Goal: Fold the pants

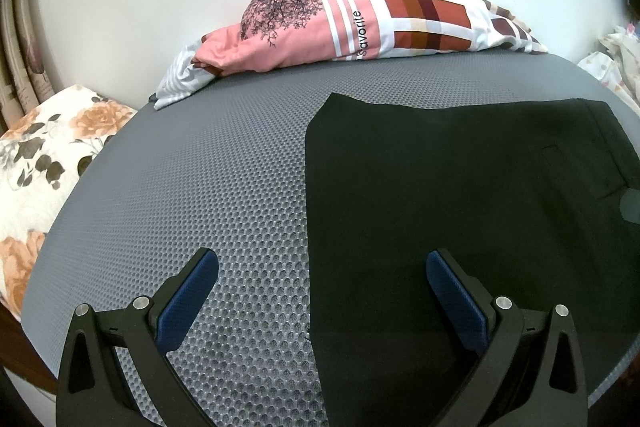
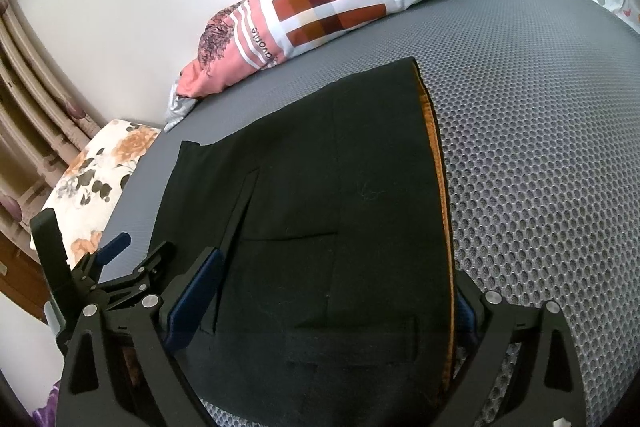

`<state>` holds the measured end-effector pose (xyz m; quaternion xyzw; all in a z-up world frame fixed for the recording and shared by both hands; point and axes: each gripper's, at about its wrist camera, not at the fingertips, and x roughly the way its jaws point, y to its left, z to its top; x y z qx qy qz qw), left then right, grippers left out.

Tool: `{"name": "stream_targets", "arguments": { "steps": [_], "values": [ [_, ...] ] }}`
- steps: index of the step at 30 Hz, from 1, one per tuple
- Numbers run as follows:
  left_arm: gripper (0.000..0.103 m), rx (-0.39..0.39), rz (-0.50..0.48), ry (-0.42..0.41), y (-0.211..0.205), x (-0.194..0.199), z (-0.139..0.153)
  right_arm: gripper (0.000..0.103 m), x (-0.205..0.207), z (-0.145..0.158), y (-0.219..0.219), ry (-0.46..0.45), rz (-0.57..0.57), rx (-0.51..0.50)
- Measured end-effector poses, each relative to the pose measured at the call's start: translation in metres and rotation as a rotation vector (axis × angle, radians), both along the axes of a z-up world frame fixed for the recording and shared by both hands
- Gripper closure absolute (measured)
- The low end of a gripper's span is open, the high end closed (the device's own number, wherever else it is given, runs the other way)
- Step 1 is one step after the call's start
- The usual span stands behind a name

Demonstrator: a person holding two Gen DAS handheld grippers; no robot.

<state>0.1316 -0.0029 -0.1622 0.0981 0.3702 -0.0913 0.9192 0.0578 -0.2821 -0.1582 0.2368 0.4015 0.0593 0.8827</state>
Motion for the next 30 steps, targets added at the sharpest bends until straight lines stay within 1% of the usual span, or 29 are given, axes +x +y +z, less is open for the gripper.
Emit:
{"name": "stream_targets", "arguments": {
  "steps": [9, 20, 27, 30],
  "values": [
    [0.0, 0.0, 0.001, 0.0, 0.002, 0.002, 0.0, 0.006, 0.003, 0.001, -0.002, 0.018, -0.001, 0.025],
    [0.0, -0.001, 0.0, 0.001, 0.002, 0.002, 0.001, 0.006, 0.019, 0.001, 0.001, 0.068, 0.019, 0.007],
    [0.0, -0.03, -0.003, 0.025, 0.006, 0.009, -0.001, 0.006, 0.028, 0.001, -0.005, 0.096, 0.036, 0.023],
    [0.0, -0.027, -0.003, 0.024, 0.007, 0.01, -0.002, 0.006, 0.029, 0.001, -0.007, 0.104, 0.042, 0.034]
  ]
}}
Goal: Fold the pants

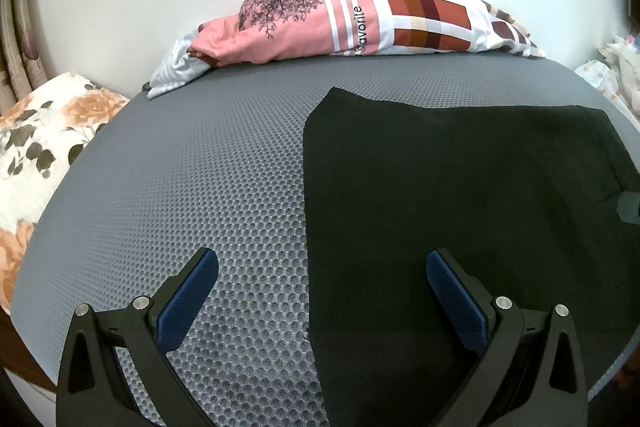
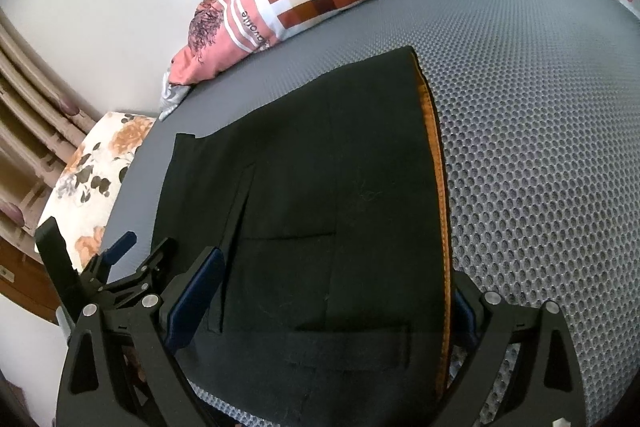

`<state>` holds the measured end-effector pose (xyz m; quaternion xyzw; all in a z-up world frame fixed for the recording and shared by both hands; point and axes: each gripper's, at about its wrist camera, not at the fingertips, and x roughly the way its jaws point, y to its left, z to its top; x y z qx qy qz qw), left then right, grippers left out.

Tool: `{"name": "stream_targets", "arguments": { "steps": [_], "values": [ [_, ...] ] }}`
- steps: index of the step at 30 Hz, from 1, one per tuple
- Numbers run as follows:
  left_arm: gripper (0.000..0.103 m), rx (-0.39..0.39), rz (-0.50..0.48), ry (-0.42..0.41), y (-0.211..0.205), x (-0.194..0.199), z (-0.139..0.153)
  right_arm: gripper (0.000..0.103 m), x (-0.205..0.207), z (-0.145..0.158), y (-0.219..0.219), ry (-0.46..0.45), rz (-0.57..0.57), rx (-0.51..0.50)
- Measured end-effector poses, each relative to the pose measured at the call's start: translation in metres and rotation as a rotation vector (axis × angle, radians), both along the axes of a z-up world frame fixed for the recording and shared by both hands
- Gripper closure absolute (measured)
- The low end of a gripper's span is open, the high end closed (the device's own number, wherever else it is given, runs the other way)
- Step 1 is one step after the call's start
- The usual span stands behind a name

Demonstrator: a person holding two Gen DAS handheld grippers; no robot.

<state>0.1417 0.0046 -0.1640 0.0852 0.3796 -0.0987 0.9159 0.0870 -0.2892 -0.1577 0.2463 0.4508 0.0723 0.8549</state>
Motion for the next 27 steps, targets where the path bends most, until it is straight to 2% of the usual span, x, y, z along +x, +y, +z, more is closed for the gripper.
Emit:
{"name": "stream_targets", "arguments": {
  "steps": [7, 20, 27],
  "values": [
    [0.0, -0.004, 0.0, 0.003, -0.002, -0.002, -0.001, 0.006, -0.003, 0.0, 0.001, 0.015, 0.007, 0.0],
    [0.0, -0.021, -0.004, 0.025, 0.0, 0.001, -0.002, 0.003, -0.003, 0.0, -0.009, 0.044, 0.026, 0.063],
    [0.0, -0.067, -0.019, 0.077, 0.001, -0.002, -0.004, 0.003, -0.002, 0.002, -0.014, 0.09, 0.025, 0.087]
  ]
}}
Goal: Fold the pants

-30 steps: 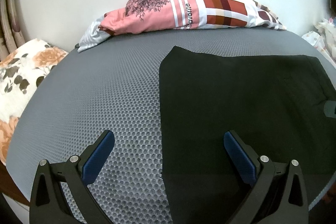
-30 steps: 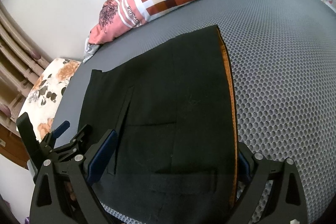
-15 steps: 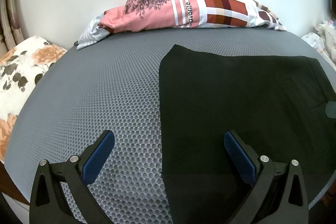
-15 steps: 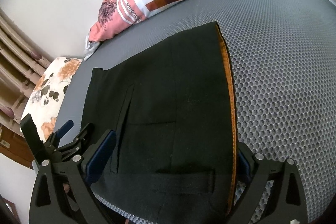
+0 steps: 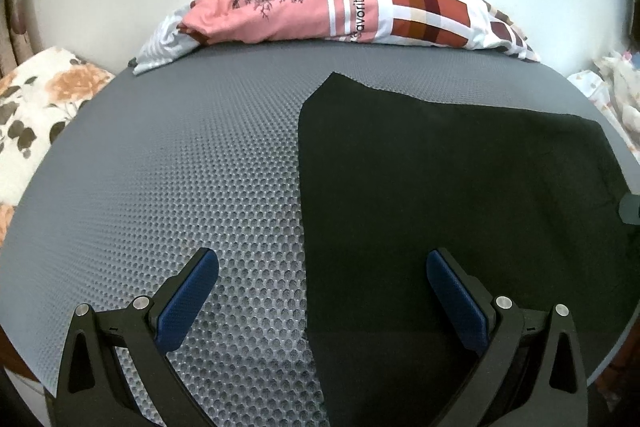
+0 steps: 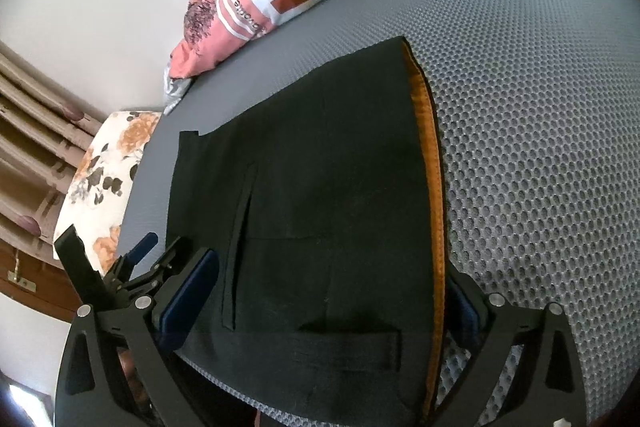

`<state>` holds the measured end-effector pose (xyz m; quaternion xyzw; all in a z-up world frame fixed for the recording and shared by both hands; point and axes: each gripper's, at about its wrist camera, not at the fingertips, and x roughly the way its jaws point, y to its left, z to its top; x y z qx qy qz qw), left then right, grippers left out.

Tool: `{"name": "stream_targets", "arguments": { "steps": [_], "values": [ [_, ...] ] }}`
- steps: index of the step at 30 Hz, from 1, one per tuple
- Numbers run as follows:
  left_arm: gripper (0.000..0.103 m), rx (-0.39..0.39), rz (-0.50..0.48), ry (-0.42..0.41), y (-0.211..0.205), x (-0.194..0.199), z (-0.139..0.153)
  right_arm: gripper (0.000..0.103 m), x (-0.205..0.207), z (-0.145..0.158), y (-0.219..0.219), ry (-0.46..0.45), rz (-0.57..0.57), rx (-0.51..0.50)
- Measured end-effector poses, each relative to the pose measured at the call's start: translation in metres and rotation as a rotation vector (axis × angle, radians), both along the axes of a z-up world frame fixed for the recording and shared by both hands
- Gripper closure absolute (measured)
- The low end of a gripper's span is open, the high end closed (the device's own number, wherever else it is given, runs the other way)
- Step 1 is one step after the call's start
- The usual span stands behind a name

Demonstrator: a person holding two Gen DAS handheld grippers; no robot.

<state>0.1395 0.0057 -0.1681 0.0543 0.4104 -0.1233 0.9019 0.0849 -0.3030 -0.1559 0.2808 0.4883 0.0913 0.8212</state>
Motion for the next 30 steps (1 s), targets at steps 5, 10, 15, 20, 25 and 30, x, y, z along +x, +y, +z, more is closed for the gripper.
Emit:
{"name": "stream_targets", "arguments": {
  "steps": [5, 10, 15, 20, 25, 30],
  "values": [
    [0.0, 0.006, -0.012, 0.007, -0.004, -0.001, 0.001, 0.003, 0.004, 0.001, 0.004, 0.018, 0.03, -0.022],
    [0.002, -0.018, -0.037, 0.037, -0.003, 0.001, 0.0, 0.009, 0.009, 0.001, 0.005, 0.014, 0.043, -0.028],
    [0.034, -0.046, -0.115, 0.062, -0.011, -0.004, 0.006, 0.052, 0.008, -0.001, -0.009, 0.019, 0.039, -0.062],
    [0.034, -0.054, -0.166, 0.115, -0.014, 0.005, 0.009, 0.055, 0.011, -0.005, -0.027, 0.042, 0.053, 0.029],
    [0.009, -0.046, -0.164, 0.149, -0.003, 0.017, 0.006, 0.048, 0.013, -0.005, -0.039, 0.052, 0.036, 0.023],
    [0.008, -0.104, -0.237, 0.188, 0.006, 0.025, 0.0, 0.043, 0.018, -0.007, -0.04, 0.036, 0.078, 0.025]
  ]
}}
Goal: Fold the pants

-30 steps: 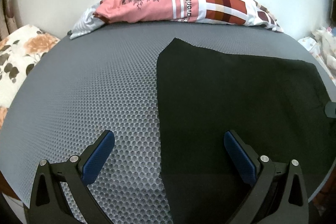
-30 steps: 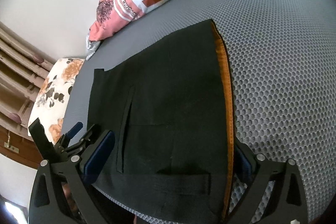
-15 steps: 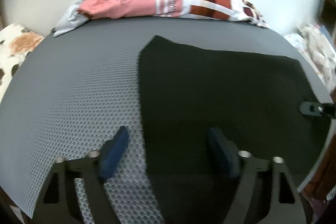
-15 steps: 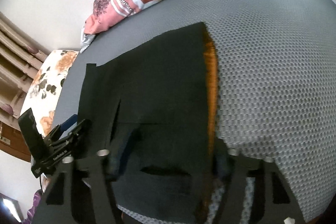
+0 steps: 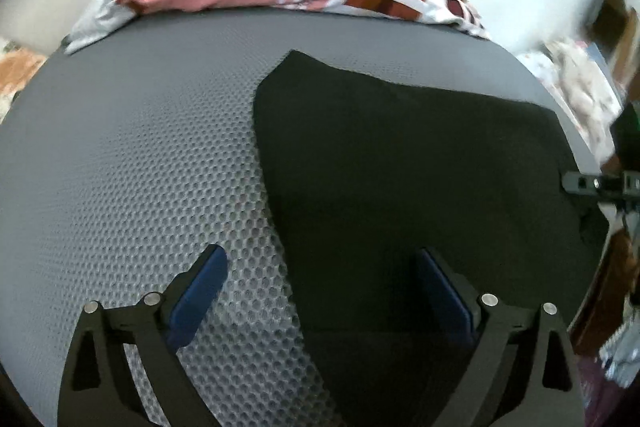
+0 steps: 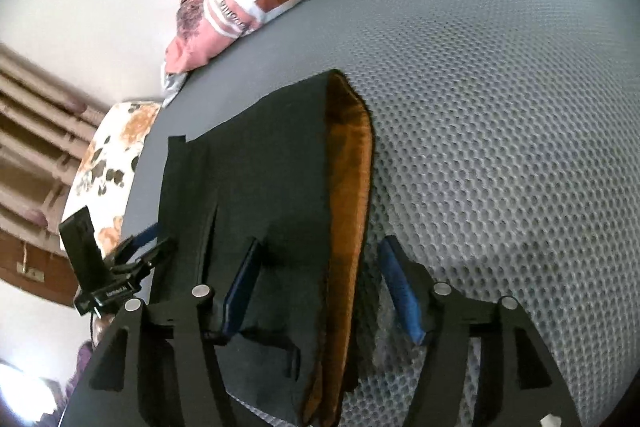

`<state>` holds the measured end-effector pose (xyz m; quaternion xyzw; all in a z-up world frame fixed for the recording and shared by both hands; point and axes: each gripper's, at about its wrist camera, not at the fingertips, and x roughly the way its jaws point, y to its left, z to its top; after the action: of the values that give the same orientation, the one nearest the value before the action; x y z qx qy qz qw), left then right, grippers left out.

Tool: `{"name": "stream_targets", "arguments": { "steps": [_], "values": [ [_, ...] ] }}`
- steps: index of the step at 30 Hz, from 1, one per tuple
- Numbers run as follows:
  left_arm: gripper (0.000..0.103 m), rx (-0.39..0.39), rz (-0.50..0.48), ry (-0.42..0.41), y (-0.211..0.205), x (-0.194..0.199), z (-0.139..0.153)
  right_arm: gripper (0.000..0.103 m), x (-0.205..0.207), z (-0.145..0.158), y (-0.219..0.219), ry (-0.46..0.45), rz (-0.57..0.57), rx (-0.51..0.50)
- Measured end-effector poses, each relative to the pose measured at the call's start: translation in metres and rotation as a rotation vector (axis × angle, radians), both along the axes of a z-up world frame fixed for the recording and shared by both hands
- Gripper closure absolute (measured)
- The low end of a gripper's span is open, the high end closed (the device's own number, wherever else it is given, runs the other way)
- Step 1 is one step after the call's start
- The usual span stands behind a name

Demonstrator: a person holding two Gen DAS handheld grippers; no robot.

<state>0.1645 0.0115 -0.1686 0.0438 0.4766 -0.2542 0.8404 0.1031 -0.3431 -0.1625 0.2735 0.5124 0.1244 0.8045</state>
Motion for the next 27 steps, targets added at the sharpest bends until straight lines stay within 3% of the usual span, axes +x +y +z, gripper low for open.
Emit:
{"name": "stream_targets", "arguments": {
  "steps": [1, 2, 4, 6, 7, 9, 11, 14, 16, 18, 19, 21, 23, 25, 27],
  "values": [
    [0.008, -0.001, -0.012, 0.004, -0.001, 0.001, 0.0, 0.045, 0.002, 0.001, 0.003, 0.0, 0.018, -0.004],
    [0.008, -0.017, -0.033, 0.015, -0.003, 0.003, 0.001, 0.057, 0.004, -0.001, 0.009, 0.008, 0.055, 0.007],
    [0.016, -0.077, -0.077, 0.047, -0.007, 0.005, 0.003, 0.058, 0.005, 0.0, 0.018, 0.007, 0.077, -0.012],
    [0.039, -0.068, -0.051, 0.031, -0.009, 0.006, 0.004, 0.063, 0.007, -0.001, 0.02, 0.009, 0.102, 0.0],
    [0.046, -0.071, -0.033, 0.027, -0.006, 0.008, 0.004, 0.064, 0.007, -0.002, 0.017, 0.012, 0.099, 0.021],
    [0.064, -0.152, 0.02, 0.07, 0.011, 0.016, 0.001, 0.068, 0.006, -0.004, 0.013, 0.01, 0.104, 0.047],
    [0.066, -0.2, 0.038, 0.105, 0.022, 0.02, -0.002, 0.069, 0.004, -0.005, 0.01, 0.011, 0.113, 0.058],
    [0.065, -0.173, 0.002, 0.101, 0.021, 0.019, -0.002, 0.065, 0.005, -0.003, 0.011, 0.015, 0.135, 0.044],
    [0.057, -0.206, -0.012, 0.143, 0.025, 0.026, -0.003, 0.061, 0.006, -0.006, 0.006, 0.032, 0.125, 0.073],
    [0.037, -0.263, -0.059, 0.189, 0.026, 0.031, -0.003, 0.06, 0.007, -0.007, 0.004, 0.037, 0.129, 0.081],
    [0.032, -0.268, -0.074, 0.195, 0.024, 0.032, -0.002, 0.06, 0.007, -0.007, 0.003, 0.035, 0.129, 0.083],
    [0.029, -0.219, -0.101, 0.162, 0.011, 0.032, 0.001, 0.055, 0.006, -0.005, 0.007, 0.02, 0.132, 0.074],
    [0.029, -0.153, -0.1, 0.115, -0.004, 0.03, 0.002, 0.059, 0.005, -0.003, 0.016, 0.004, 0.143, 0.04],
    [0.051, -0.089, -0.08, 0.063, -0.009, 0.026, 0.002, 0.067, 0.006, -0.004, 0.018, 0.005, 0.145, 0.045],
    [0.072, -0.086, -0.036, 0.03, -0.005, 0.023, 0.005, 0.073, 0.003, -0.003, 0.015, -0.004, 0.127, 0.074]
  ]
}}
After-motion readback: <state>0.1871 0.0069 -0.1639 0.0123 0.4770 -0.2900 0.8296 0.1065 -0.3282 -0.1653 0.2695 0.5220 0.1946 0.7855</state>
